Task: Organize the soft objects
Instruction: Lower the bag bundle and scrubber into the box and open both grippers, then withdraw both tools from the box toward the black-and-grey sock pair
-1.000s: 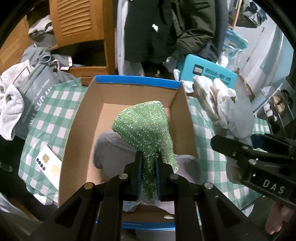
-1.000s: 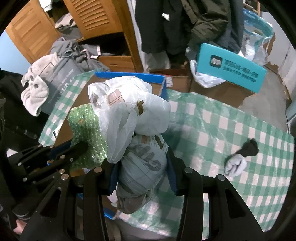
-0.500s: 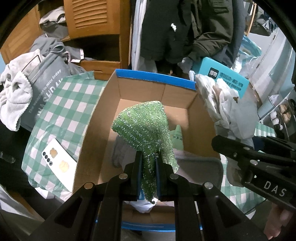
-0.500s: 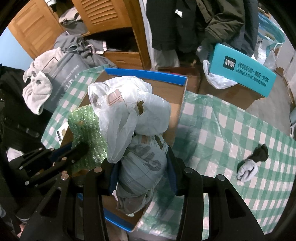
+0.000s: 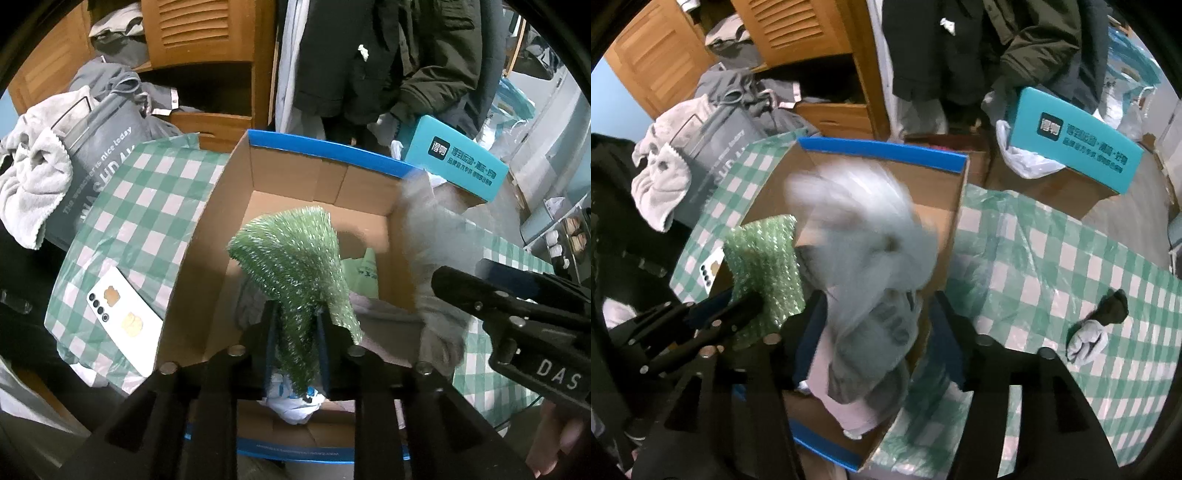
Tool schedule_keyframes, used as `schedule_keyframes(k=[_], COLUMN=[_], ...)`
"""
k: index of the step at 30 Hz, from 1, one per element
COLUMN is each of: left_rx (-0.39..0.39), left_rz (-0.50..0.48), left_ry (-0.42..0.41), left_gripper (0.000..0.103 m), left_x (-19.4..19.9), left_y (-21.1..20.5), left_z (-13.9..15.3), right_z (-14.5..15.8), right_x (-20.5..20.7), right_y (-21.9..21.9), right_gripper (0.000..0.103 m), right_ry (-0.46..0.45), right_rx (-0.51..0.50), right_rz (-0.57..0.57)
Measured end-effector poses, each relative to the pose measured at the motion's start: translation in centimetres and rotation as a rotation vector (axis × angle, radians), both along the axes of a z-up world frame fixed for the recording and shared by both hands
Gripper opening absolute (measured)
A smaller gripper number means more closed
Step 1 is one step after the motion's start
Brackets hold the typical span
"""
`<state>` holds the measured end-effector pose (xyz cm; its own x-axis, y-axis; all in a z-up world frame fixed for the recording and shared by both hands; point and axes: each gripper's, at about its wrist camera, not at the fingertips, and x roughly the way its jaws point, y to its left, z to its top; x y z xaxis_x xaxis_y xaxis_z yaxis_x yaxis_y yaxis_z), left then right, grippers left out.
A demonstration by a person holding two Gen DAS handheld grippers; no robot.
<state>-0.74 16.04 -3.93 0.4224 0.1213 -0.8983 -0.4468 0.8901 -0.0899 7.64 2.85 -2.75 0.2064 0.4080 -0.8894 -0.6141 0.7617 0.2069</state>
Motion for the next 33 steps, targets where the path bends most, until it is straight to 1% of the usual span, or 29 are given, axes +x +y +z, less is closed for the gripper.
schedule_keyframes(k=[1, 2, 11, 12, 13, 14, 19, 33], left_rx=[0.003, 0.009, 0.015, 0.013, 0.012, 0.014, 0.016, 0.041], left_rz=[0.002, 0.003, -0.015, -0.016, -0.016, -0.017, -0.032, -0.115], left_ry=[-0.003, -0.009, -0.003, -0.003, -0.003, -0.007, -0.027, -0.017], left_gripper=[0.028, 0.029, 0.032, 0.033, 0.04, 0.044, 0.044, 0.044], left_x=[0.0, 0.0, 0.3, 0.3, 0.4, 0.4, 0.7, 2.2], left_y=[-0.1, -0.1, -0.8, -0.9, -1.0, -1.1, -1.9, -5.8], left_z=[0.1, 0.2, 0.1, 0.1, 0.2, 0.2, 0.7, 0.9], right_z=[0.1, 0.2, 0.6, 0.6, 0.6, 0.6, 0.3, 0.0], right_x=[0.1, 0.1, 0.7, 0.7, 0.8, 0.8, 1.2, 2.1], right_y=[-0.2, -0.3, -2.1, -2.3, -2.5, -2.8, -4.1, -9.3], right_gripper=[0.062, 0.063, 0.066, 0.066, 0.066, 0.066, 0.067, 0.067], right_ry=[-0.003, -0.004, -0.003, -0.001, 0.0, 0.0, 0.002, 0.007], right_rx=[0.008, 0.011, 0.019, 0.019, 0.018, 0.017, 0.01, 0.002], right_rz=[-0.002, -0.006, -0.047, -0.051, -0.058, -0.065, -0.088, -0.173])
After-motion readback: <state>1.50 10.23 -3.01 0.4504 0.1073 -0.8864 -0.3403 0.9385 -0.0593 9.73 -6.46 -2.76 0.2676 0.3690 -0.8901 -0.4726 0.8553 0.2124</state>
